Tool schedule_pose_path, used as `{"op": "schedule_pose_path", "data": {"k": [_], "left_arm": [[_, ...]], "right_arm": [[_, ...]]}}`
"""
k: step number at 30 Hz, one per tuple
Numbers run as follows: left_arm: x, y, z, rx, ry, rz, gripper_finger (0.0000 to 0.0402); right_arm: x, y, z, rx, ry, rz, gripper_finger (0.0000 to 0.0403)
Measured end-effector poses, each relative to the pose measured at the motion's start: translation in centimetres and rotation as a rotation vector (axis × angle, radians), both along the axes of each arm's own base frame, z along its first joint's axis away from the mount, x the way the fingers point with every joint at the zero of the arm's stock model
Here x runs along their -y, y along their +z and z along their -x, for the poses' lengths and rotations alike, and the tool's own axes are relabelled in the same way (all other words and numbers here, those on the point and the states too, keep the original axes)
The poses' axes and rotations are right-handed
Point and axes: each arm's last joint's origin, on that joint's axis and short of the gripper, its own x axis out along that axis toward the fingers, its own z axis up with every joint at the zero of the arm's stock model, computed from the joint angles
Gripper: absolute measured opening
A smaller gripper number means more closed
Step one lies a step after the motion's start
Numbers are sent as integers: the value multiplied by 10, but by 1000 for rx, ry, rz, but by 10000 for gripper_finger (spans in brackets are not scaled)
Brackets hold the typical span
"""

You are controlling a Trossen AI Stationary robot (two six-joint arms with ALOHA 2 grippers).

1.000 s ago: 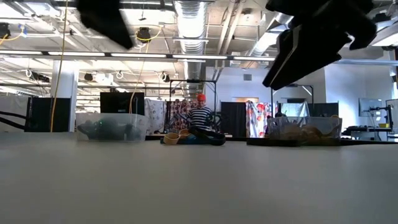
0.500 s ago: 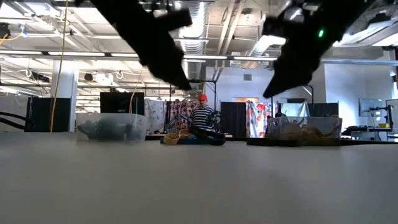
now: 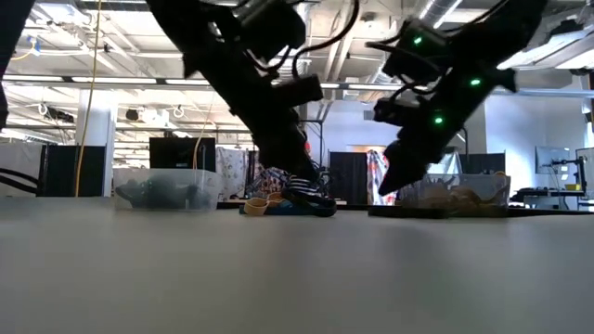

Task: Sort rubber bands into baskets
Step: Put the black rubber band into the transparent bin

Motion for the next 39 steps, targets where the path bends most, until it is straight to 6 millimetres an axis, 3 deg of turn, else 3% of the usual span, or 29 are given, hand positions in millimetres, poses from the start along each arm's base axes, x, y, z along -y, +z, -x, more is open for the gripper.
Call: {"op": "schedule_pose_path", "data": {"k": [8,14,22,29,39], "left_arm": [[-70,1,6,47,16,150,232],[-96,-4,11,70,37,253,232],[-99,-13,5,119,42,271,232],[-100,-15,3,128,27,254,232],[-97,-22,3,101,38,278,232]], "right_arm": [[58,11,-7,162,55,-88,276],[90,19,-4,317,92,-183,276],[111,21,-5,414,128,-219,276],[119,-1,-26,348,138,-274,276],[142,-21,-33,266,43,-338,271]]}}
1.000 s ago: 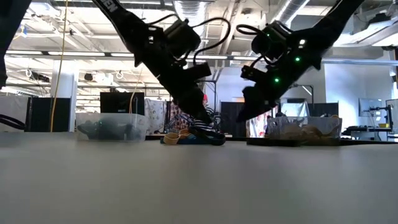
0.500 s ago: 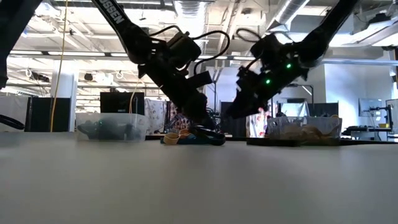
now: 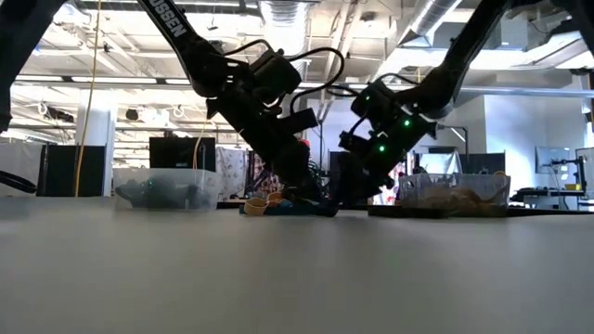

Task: Sort rubber bands into baskets
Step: Put the black rubber band into the transparent bin

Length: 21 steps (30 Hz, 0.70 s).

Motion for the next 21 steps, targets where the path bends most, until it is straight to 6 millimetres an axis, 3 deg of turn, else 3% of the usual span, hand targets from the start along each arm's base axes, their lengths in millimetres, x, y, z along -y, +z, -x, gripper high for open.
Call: {"op": "schedule_pose_path", "data": {"k": [6,15,21], "left_arm": [[3,0,0,-3,3,4,231],[4,-2,1,-25,16,-5,231],[2,-3,3,-61,58,-54,231]], "right_arm": [[-6,-2,-13,-19,59,15,211],[-11,1,-18,-73,127,47,23],[-20,9,-17,-110,136,97,22]]}}
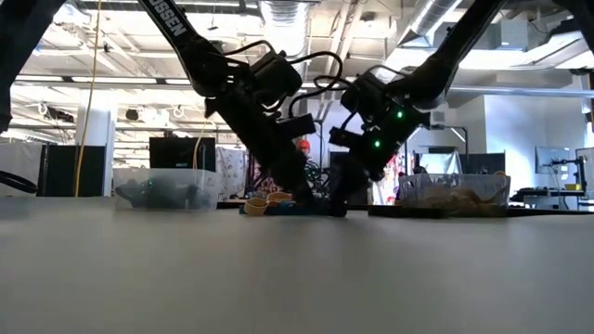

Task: Sort rubber bands into baskets
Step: Put the black rubber band into the transparent bin

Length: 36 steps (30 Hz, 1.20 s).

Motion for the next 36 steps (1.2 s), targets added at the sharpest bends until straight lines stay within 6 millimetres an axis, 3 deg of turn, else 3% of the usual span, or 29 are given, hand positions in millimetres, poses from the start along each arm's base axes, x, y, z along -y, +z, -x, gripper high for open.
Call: {"op": "schedule_pose_path", "data": {"k": [10,15,27,36], "left_arm": [[-3,6,-4,17,-33,-120,231],[-1,12,-8,43,-16,-237,231],[22,28,-21,94,7,-496,231],[23,27,-23,146,-79,-412,231]], "right_arm": [[-33,57,8,3,80,191,20],[-40,71,19,-32,100,187,20],[-49,74,25,-80,123,165,21],[-55,75,23,-69,146,166,22]]}}
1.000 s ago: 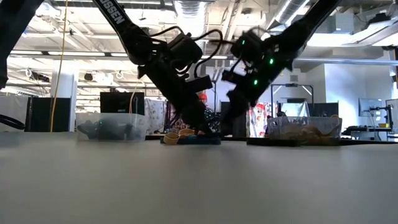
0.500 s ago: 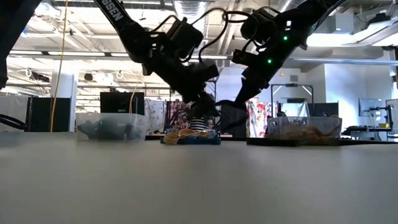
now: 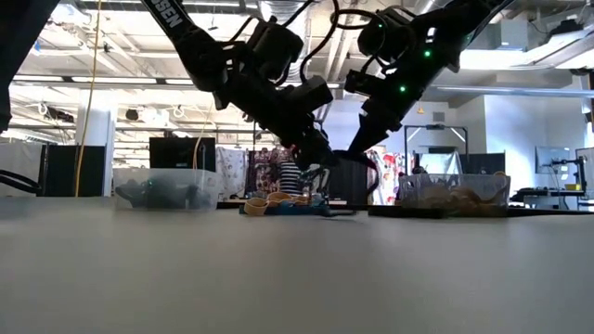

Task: Sort rubber bands into baskets
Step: Put the black rubber band into the transparent bin

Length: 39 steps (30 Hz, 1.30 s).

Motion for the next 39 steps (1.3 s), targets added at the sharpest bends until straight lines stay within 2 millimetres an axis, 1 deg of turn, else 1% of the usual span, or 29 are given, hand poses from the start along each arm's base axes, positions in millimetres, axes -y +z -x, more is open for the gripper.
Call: {"op": "schedule_pose_path", "data": {"k": [4,8,11,17,18,21,25,28,30,32,35,39], "left_arm": [[-1,0,1,-2,21,2,224],[-6,-2,3,-21,44,10,187],[-9,-5,5,-34,63,29,141],[-7,-5,5,-70,39,-1,23],[-6,-5,5,-77,31,-11,12],[-3,-2,5,-104,18,-59,3],[-4,11,11,-157,65,-154,0],[-10,27,21,-202,112,-188,0],[-17,38,32,-244,154,-197,0],[-26,51,46,-282,199,-193,0],[-40,72,72,-321,274,-161,0],[-58,99,111,-338,389,-111,0]], "right_arm": [[-4,0,-1,-1,11,-4,22],[-10,0,-3,-1,35,-1,23],[-14,0,-4,-1,46,-1,23],[-15,-1,-4,-2,52,-1,31],[-15,-1,-4,-2,52,-1,37],[-15,-1,-4,-3,52,-1,69],[-15,-1,-4,-3,48,3,141],[-15,-1,-4,-4,47,3,208],[-15,-1,-4,-5,46,4,249],[-14,-1,-4,-5,44,4,282],[-14,-1,-4,-5,43,4,308],[-14,-1,-4,-6,42,5,314]]}}
